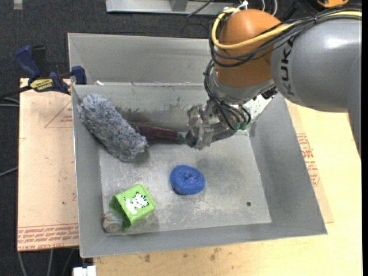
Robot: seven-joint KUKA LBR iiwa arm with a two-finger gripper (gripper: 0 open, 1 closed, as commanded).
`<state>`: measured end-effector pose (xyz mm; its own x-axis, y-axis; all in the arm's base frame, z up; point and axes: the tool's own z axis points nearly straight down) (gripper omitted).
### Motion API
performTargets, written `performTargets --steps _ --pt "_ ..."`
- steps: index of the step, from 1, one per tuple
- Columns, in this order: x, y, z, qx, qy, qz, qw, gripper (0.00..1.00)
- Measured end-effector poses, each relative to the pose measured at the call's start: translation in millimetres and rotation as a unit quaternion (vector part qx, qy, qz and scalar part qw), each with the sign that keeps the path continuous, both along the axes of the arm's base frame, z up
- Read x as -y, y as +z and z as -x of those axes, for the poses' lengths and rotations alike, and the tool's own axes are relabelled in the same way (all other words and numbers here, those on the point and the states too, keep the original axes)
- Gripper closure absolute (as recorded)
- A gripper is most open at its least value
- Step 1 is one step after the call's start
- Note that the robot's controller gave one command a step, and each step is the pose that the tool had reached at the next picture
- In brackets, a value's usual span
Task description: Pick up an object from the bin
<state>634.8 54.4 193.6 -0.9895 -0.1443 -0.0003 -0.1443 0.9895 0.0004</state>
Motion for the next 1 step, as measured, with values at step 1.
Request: performTargets --steps 1 --pt "-2.2 66.9 4.5 0.0002 0.011 0.0 0.9999 1.0"
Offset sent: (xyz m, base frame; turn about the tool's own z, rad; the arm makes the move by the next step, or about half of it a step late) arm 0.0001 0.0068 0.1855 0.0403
